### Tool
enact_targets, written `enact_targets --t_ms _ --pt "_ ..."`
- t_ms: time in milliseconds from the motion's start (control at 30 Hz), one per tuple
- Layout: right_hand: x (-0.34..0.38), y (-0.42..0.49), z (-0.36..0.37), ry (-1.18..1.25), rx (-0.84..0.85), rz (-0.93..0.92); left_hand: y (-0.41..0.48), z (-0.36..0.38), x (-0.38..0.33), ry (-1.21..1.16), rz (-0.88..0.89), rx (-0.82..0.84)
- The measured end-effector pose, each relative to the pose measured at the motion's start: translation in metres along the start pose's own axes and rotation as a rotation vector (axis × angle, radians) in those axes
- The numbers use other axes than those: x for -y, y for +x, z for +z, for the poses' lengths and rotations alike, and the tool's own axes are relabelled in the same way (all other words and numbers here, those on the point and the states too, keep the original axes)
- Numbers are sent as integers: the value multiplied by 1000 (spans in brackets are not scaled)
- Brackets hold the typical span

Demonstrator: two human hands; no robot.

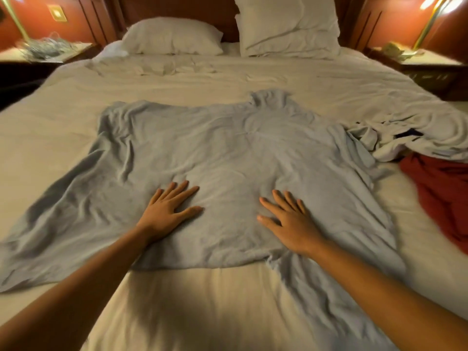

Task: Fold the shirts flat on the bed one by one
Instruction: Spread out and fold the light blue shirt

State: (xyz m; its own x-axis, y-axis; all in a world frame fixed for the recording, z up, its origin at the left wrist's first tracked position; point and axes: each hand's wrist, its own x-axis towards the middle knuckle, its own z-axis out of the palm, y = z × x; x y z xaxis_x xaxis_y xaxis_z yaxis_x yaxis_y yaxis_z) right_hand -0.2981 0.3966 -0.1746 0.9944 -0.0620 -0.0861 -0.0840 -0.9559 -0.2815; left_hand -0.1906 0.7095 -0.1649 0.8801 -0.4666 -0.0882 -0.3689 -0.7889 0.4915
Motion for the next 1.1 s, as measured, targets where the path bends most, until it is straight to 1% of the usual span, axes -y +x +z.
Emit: enact_targets --t_ms 100,200,333,367,433,533,567,633,733,833,933,1000,1100 --pt "9 -20 -10 163 64 -27 -21 -9 -7 -284 40 89" --pt "18 -51 -16 256 90 -42 -53 -13 -6 -450 135 192" --pt "29 -90 -14 315 23 -60 -85 -17 -4 -491 200 226" --pt "32 -97 -12 317 -14 -54 -90 -17 -4 -477 210 226" --pt "39 -111 -5 321 -146 -56 -98 -18 -4 -438 225 208" --pt "41 -129 10 341 -395 -62 -106 -20 2 -405 197 107" --pt "41 -133 14 347 -457 -53 -108 -20 6 -383 186 53" --pt "37 -140 18 348 -530 -33 -116 -19 16 -338 179 -73" --pt "28 -151 16 314 -573 -50 -129 -19 30 -262 178 -239" --pt "14 -167 15 246 -538 -61 -144 -28 46 -158 215 -320" --pt "0 -179 12 218 -520 -84 -160 -40 65 -69 174 -397" --pt "-2 -185 3 261 -516 -52 -170 -47 71 -41 142 -449" --pt "-3 -180 -22 432 -619 55 -176 -60 67 51 130 -501"
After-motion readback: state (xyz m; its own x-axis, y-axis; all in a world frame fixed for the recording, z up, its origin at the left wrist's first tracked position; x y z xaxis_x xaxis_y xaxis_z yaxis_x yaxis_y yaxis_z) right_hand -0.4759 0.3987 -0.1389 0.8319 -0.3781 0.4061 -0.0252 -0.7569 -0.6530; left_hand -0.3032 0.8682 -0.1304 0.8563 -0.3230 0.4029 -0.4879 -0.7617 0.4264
